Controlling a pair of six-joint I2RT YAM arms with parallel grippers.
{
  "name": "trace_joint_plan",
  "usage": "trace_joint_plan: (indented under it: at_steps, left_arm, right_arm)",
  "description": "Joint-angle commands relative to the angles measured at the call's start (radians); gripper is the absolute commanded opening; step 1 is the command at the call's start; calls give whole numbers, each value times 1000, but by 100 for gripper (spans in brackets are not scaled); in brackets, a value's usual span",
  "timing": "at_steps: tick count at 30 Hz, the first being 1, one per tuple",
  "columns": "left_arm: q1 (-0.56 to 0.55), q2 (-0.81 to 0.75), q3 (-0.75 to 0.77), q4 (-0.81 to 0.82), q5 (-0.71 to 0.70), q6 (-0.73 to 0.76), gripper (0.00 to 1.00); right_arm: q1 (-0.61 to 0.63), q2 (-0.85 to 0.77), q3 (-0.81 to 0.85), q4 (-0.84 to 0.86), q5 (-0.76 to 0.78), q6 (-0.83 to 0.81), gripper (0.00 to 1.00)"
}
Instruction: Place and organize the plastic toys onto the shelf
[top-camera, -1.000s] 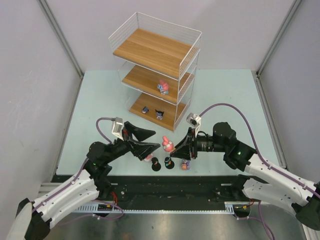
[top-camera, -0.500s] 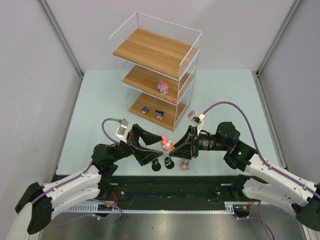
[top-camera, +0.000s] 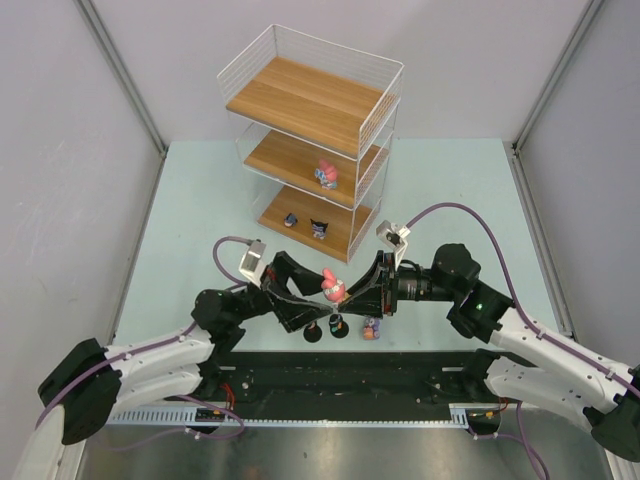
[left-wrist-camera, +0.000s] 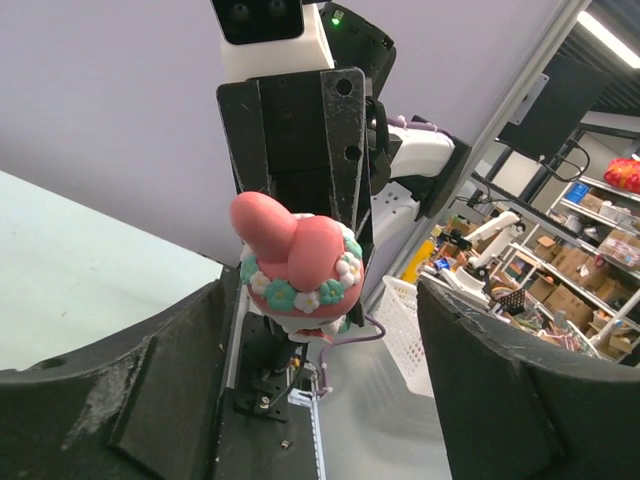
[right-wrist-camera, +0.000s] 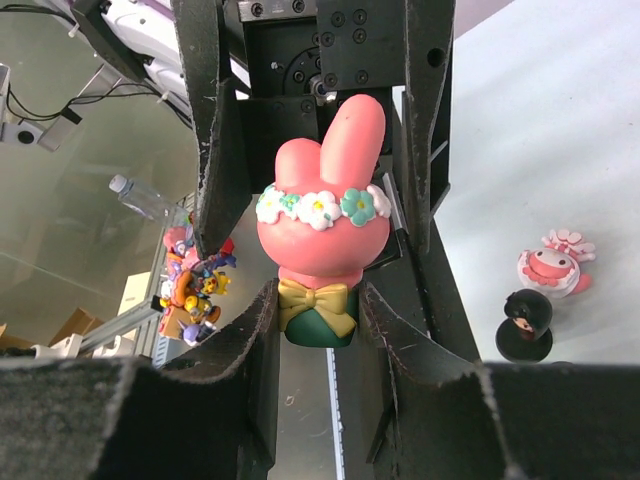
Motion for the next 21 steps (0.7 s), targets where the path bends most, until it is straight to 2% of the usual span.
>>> trace_joint_plan:
  at_steps: [1,21]
  left_arm:
    - [-15,23,21,128,10,-30,78]
    - [-18,26,29,140,-11,-35,62]
  right_arm:
    - [-2,-9,36,66,-23,10,0]
    - [12,-2,13,84,-24,31,0]
